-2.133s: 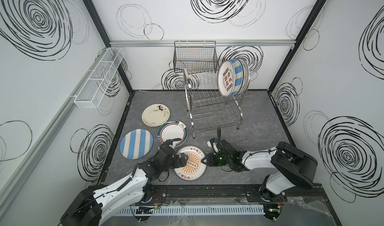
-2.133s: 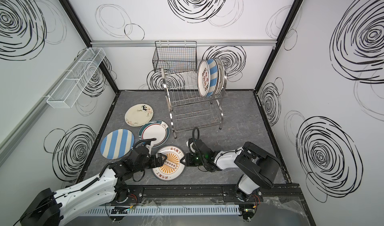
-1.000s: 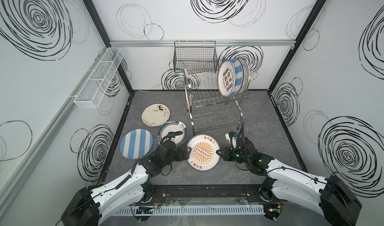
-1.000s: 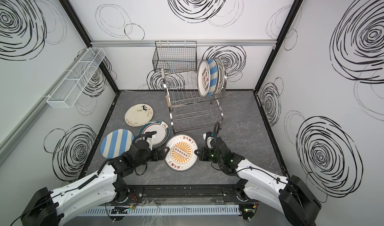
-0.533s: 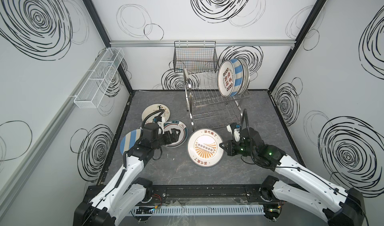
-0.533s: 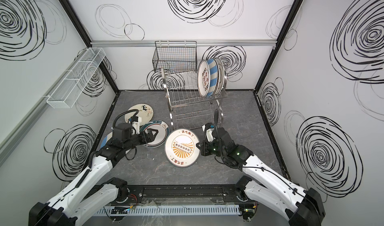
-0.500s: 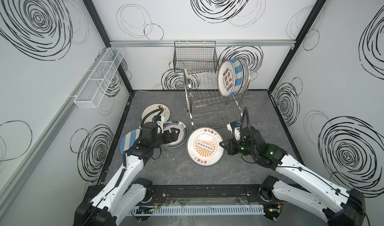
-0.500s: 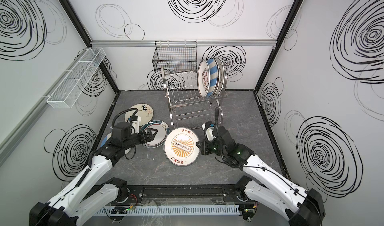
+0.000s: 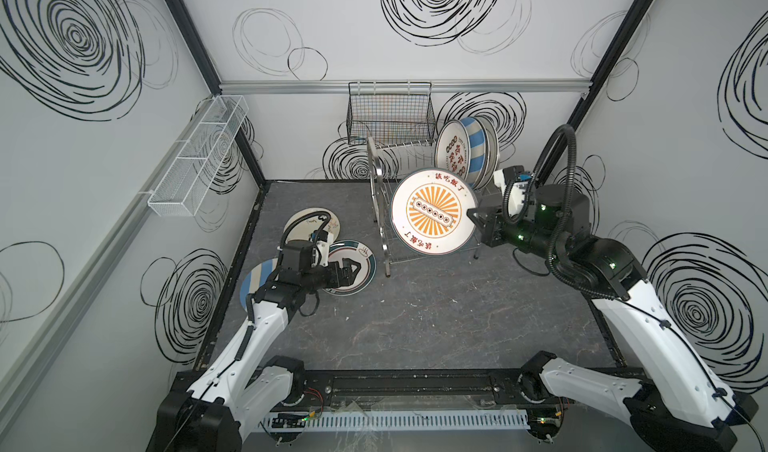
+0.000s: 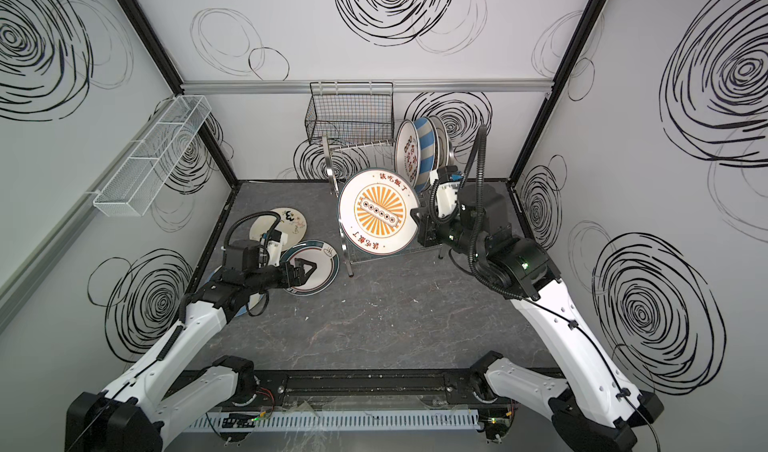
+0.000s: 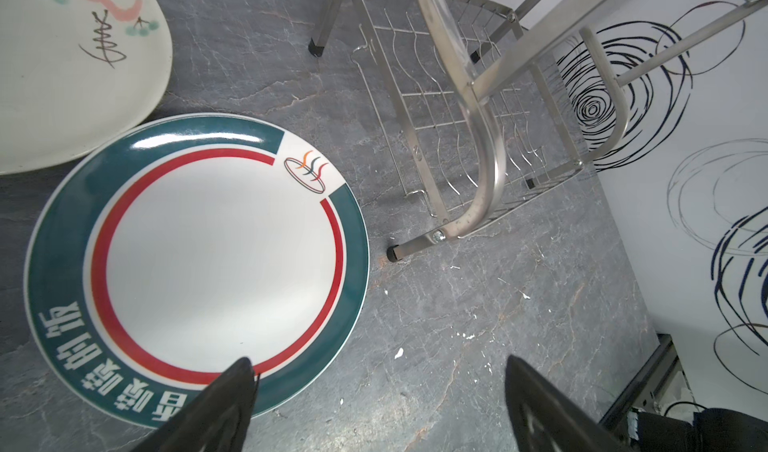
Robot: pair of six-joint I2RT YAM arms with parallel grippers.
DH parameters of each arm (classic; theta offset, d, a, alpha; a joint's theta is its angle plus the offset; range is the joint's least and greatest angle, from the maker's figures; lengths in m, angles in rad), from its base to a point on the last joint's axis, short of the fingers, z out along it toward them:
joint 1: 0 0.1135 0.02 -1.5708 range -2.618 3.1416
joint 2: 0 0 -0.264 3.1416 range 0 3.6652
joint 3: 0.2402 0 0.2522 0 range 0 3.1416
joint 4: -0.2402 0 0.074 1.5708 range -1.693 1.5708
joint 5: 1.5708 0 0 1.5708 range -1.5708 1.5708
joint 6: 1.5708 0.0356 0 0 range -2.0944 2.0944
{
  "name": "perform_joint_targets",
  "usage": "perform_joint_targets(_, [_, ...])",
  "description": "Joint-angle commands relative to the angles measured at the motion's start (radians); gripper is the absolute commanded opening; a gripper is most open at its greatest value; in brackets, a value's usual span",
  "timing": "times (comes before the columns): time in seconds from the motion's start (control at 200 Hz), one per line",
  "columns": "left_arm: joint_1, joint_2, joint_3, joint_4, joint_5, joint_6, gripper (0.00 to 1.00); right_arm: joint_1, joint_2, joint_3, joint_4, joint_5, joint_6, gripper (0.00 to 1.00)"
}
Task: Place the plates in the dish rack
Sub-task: 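Lift the sunburst plate upright toward the rack while the left arm withdraws, then lower the sunburst plate into the rack slot beside the red-lettered plate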
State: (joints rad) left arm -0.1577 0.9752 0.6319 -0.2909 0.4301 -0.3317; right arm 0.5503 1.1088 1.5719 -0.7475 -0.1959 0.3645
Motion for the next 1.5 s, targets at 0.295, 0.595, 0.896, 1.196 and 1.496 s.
perform_joint_targets(0.295, [-0.086,-0.001,0.049,-0.019,-0.074,0.065,0.96,-0.016,0.300,0.480,-0.043,0.296,-0.060,0.00])
perform_joint_targets(0.595, [-0.088,-0.003,0.060,-0.028,-0.073,0.070,0.96,0.175,0.338,0.487,0.110,0.935,-0.149,0.00])
perform_joint_targets(0.896, [-0.086,0.011,0.052,-0.017,-0.047,0.075,0.96,0.335,0.427,0.393,0.366,1.291,-0.318,0.00])
perform_joint_targets(1.196, [-0.082,0.011,0.052,-0.010,-0.016,0.082,0.96,0.304,0.425,0.231,0.543,1.303,-0.322,0.00])
perform_joint_targets(1.496, [-0.076,0.009,0.052,-0.012,-0.025,0.083,0.96,0.252,0.434,0.181,0.551,1.232,-0.268,0.00])
